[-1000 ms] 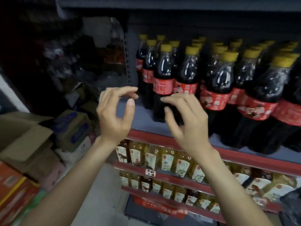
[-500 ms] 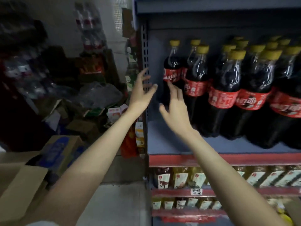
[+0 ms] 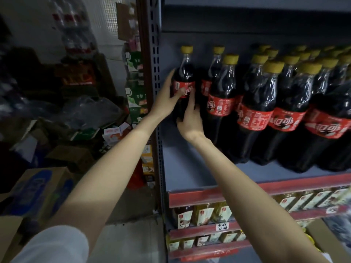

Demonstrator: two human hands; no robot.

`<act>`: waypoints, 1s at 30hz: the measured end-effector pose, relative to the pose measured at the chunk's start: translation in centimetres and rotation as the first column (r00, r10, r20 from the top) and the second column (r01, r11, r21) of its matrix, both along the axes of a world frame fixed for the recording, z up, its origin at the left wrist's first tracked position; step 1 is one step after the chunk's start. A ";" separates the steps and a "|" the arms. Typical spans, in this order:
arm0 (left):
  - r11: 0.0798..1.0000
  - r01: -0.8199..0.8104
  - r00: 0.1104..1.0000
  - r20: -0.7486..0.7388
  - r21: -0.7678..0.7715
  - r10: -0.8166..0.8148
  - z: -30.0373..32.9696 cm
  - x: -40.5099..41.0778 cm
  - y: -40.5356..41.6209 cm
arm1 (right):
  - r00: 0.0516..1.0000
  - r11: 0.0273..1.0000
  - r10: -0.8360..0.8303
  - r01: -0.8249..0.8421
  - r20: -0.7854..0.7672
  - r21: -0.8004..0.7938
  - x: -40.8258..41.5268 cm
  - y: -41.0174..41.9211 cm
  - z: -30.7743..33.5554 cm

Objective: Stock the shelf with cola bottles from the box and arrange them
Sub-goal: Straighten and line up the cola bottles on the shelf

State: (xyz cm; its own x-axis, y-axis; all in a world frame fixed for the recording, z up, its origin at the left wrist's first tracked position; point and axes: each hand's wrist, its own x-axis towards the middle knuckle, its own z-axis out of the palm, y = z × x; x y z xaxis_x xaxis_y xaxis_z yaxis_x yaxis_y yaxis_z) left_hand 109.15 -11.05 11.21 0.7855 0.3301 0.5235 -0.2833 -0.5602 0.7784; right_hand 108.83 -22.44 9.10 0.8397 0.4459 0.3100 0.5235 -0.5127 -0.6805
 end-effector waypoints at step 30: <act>0.937 0.261 0.931 -0.196 -0.232 -0.308 -0.3 -3.4 -8.7 | 0.995 0.972 0.026 -0.048 0.098 0.232 -6.6 -9.2 -2.5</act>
State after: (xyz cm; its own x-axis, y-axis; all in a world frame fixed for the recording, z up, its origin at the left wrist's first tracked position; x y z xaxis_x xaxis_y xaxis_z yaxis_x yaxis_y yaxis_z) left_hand 105.71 -19.74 10.88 0.9510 0.1534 0.2683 -0.2115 -0.3097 0.9270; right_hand 102.24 -31.60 6.58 0.7863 0.3819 0.4857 0.6062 -0.3248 -0.7259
